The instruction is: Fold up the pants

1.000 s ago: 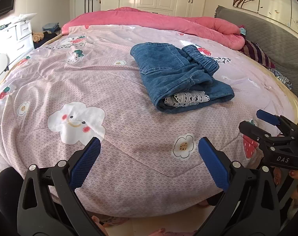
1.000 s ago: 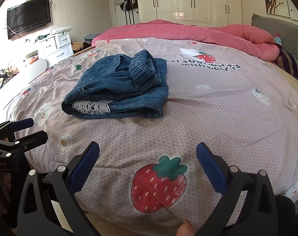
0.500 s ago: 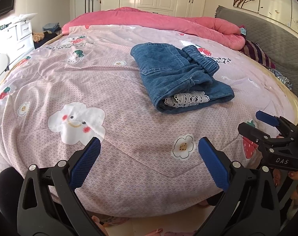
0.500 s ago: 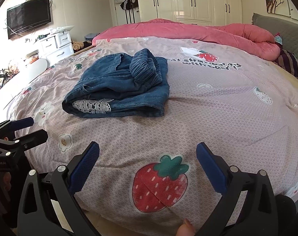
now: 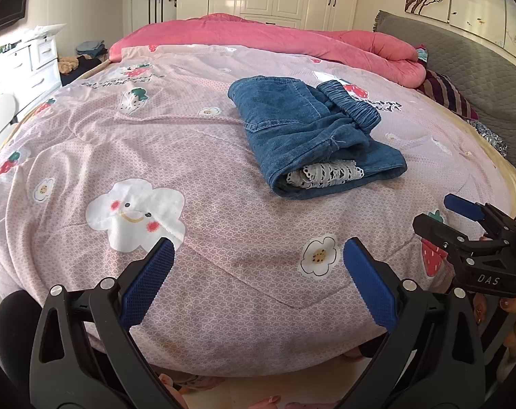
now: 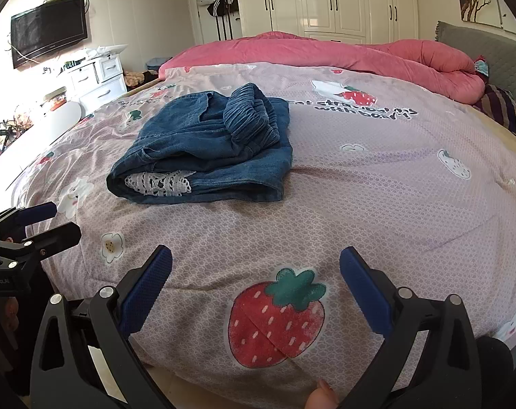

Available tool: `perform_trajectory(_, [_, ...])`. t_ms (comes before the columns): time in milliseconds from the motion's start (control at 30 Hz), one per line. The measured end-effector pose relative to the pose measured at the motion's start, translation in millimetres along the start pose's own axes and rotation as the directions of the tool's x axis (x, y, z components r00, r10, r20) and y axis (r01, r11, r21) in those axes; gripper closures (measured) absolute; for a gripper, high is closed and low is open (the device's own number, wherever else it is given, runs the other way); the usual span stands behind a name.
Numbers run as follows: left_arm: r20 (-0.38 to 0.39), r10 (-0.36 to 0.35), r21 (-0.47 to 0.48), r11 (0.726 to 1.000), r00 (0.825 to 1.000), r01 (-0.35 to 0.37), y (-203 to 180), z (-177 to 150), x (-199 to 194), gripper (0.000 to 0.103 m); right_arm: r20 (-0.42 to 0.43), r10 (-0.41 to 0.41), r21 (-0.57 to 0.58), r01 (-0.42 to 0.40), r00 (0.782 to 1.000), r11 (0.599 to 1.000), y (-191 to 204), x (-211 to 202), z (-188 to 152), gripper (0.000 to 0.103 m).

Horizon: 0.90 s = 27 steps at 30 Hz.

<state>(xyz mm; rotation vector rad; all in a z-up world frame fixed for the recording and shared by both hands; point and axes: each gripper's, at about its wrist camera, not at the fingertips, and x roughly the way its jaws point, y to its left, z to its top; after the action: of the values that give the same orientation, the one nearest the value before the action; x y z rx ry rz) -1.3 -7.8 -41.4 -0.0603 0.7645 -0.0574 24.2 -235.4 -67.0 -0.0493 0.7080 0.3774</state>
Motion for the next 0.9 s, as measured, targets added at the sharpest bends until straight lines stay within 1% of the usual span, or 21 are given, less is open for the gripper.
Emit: perform_trajectory(900, [0.002,0.006,0.005,1.0,1.0,-0.006,-0.8,0.1,-0.7,0.009,-0.002,-0.005,0.003,0.005,1.0,1.0,-0.3,0.6,0.5,0.005])
